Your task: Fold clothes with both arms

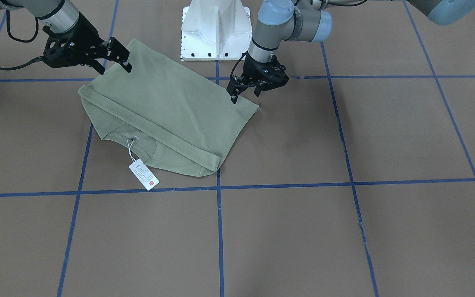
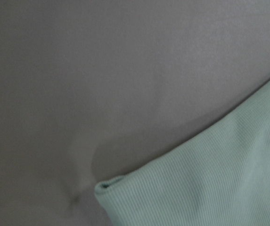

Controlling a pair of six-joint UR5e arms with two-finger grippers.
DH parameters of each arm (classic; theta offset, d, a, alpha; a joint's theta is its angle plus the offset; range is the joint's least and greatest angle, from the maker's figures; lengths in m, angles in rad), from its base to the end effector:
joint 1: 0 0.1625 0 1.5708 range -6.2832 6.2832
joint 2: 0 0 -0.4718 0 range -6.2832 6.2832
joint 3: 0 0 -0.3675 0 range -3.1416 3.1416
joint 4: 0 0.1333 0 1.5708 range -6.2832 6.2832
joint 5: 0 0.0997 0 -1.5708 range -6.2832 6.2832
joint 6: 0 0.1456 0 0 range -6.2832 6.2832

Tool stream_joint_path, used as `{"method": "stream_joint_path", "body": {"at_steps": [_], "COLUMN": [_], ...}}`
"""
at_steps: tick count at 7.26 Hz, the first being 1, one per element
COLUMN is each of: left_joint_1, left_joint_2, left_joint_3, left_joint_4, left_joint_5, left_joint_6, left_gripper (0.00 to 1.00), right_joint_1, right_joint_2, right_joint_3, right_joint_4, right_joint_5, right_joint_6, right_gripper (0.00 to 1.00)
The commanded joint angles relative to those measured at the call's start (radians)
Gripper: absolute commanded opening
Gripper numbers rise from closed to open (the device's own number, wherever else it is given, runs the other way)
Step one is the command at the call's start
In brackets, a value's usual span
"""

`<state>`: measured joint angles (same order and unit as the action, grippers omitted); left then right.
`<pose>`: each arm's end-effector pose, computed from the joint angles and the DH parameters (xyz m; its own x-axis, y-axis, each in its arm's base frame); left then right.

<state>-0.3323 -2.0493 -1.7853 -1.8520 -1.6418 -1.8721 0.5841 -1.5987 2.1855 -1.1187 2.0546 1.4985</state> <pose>0.5990 -0.3368 0.3456 0.4271 -0.4605 -0.7782 0.4154 0.8643 -0.2836 -0.3430 -0.3053 0.4101 0.4331 0.2096 0.8766 -0.1228 0.9772 -0.1730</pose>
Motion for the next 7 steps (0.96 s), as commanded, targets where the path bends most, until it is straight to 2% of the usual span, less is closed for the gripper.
{"method": "stream_joint_path", "body": {"at_steps": [1,4,7], "left_joint_1": [-0.011,-0.01,-0.004], "left_joint_2": [0.0,-0.003,-0.009], "left_joint_3": [0.026,0.018,0.02], "left_joint_4": [0.002,0.019,0.03], "left_joint_5": [0.003,-0.001,-0.003], "left_joint_6": [0.001,0.002,0.001], "left_gripper": [0.9,0.85,0.76], "right_joint_1": [-0.001,0.002,0.002], "right_joint_2": [0.003,0.006,0.006], "right_joint_3": [-0.01,-0.012,-0.012], "right_joint_4": [0.0,0.0,-0.001], "right_joint_5": [-0.001,-0.001,0.001], "right_joint_6": [0.0,0.0,0.0], "right_gripper": [1.0,1.0,1.0]}}
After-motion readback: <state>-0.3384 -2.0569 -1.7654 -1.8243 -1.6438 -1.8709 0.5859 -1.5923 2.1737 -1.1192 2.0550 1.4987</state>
